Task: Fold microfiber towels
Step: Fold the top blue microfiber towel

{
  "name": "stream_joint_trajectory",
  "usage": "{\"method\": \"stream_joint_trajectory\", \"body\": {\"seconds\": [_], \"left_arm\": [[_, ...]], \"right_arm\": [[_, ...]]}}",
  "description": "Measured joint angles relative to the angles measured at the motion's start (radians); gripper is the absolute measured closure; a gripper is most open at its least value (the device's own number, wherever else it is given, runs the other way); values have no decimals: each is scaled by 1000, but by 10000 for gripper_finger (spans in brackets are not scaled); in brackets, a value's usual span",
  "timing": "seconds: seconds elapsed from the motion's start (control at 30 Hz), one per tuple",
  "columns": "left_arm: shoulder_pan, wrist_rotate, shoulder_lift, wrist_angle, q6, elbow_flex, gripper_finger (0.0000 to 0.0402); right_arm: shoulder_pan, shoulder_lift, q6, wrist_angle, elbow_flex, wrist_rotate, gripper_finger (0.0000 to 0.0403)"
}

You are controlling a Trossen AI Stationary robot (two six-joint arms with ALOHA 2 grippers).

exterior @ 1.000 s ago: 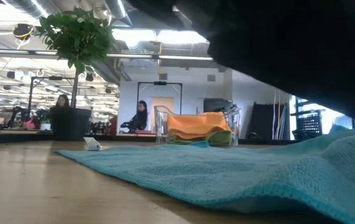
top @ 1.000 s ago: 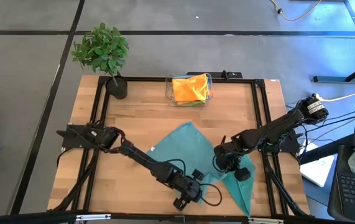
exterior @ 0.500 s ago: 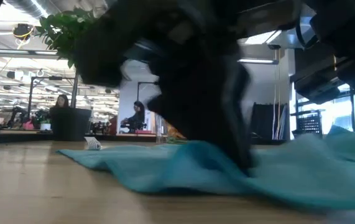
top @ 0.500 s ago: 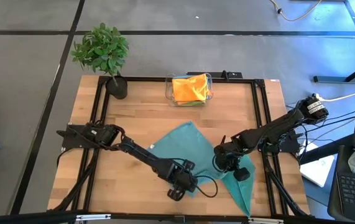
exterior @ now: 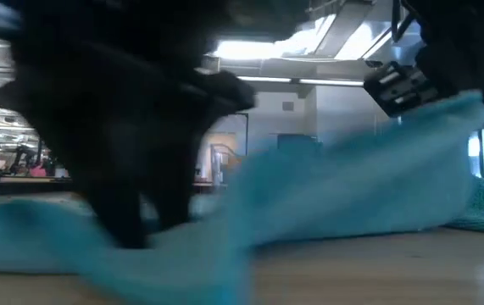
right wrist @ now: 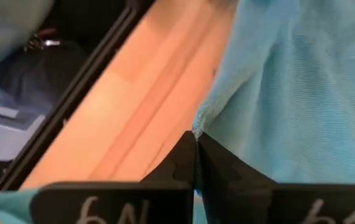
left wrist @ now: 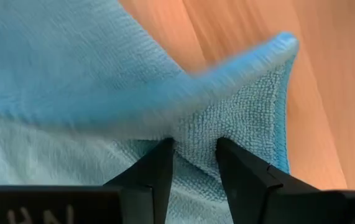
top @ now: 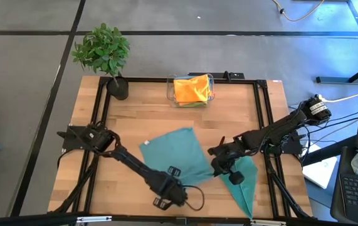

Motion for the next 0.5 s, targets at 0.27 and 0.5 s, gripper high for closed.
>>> {"method": "stream_joint_trajectory", "body": {"seconds": [0.27, 0.5], "left_arm": [[-69, -20, -20, -122, -114, -7, 280], [-89, -37, -11, -210, -153, 89, 280]], "right_arm": [[16, 54, 58, 127, 2, 3, 391], [46, 192, 75, 181, 1, -1, 385]]}}
